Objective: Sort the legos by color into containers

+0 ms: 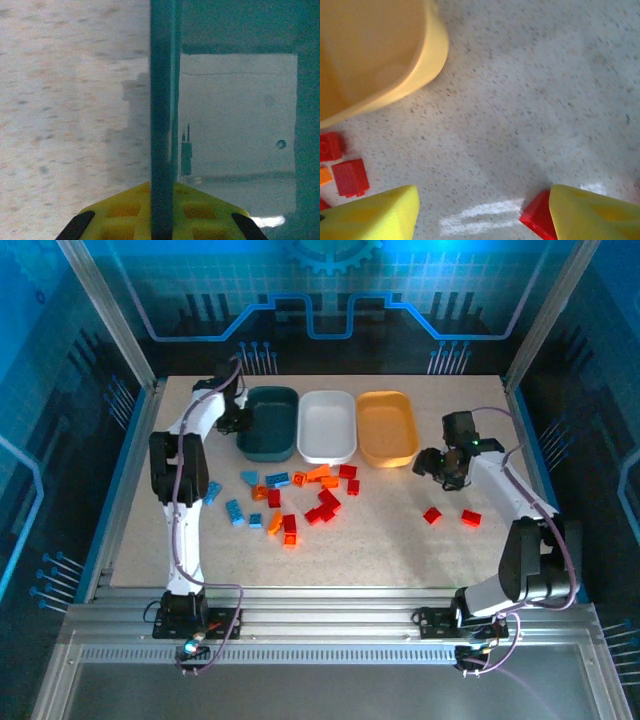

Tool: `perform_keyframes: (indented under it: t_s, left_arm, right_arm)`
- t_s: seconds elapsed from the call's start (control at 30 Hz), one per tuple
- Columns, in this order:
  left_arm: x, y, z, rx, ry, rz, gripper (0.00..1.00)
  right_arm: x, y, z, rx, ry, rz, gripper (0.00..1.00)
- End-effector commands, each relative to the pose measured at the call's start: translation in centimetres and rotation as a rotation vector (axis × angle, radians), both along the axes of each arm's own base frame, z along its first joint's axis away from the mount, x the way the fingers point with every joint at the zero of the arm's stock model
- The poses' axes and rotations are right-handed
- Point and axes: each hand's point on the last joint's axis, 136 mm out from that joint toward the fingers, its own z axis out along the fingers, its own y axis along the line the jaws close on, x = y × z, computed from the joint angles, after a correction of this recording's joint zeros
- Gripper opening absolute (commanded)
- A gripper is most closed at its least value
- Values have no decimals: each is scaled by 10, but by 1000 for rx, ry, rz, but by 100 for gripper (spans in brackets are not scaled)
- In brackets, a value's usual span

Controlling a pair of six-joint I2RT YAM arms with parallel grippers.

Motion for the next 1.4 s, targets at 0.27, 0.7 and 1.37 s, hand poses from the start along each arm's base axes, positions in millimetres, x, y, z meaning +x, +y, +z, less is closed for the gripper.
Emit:
perform_keyframes:
  t_s: [0.27, 0.7, 1.37]
  left_arm:
    - [-9, -3, -5, 31, 41, -22, 16]
    - [-26, -46, -3, -228, 90, 167, 16]
    - [-31, -86, -1, -314, 54, 67, 21]
  right_arm:
    - [-46, -32, -14, -100, 90, -151, 78]
    - [-88, -9, -66, -12, 239, -197, 78]
    - [-69, -1, -92, -1, 229, -229, 71]
